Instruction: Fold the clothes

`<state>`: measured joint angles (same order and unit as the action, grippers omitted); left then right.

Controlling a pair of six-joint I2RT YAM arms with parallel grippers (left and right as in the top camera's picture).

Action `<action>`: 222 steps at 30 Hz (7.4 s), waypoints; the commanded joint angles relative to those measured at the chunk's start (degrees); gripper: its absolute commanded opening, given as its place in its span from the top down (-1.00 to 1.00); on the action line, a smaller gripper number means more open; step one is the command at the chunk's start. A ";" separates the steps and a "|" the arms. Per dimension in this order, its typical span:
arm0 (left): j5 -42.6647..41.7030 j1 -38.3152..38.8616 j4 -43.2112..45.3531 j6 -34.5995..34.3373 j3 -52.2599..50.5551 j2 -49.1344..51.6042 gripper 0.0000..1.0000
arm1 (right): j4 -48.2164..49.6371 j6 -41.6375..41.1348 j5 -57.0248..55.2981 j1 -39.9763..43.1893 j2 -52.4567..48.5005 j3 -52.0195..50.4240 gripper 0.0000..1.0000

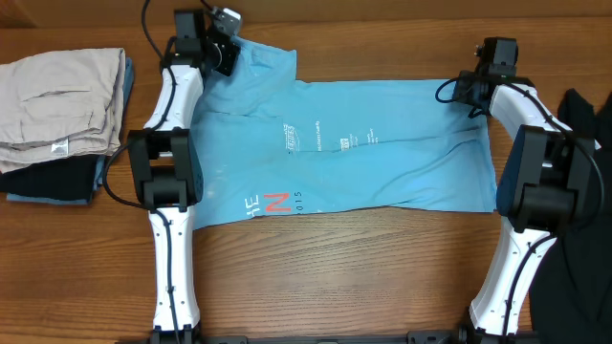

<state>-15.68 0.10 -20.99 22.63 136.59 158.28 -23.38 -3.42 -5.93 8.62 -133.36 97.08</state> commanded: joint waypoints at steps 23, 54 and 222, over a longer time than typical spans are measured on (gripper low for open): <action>-1.31 0.35 -8.13 -6.14 0.15 -1.77 0.92 | 9.20 0.37 4.57 0.13 -5.18 -0.35 -0.71; -0.44 -0.35 -44.35 -14.21 0.17 -25.77 0.92 | -10.84 10.01 14.73 2.86 17.88 -0.17 0.92; 8.63 6.21 -58.47 -34.60 -22.12 -30.69 0.68 | -11.04 -1.27 13.53 9.46 26.91 -32.20 0.92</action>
<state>-7.68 6.61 -79.44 -13.10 113.97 128.64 -33.58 -4.62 7.07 17.98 -106.67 63.31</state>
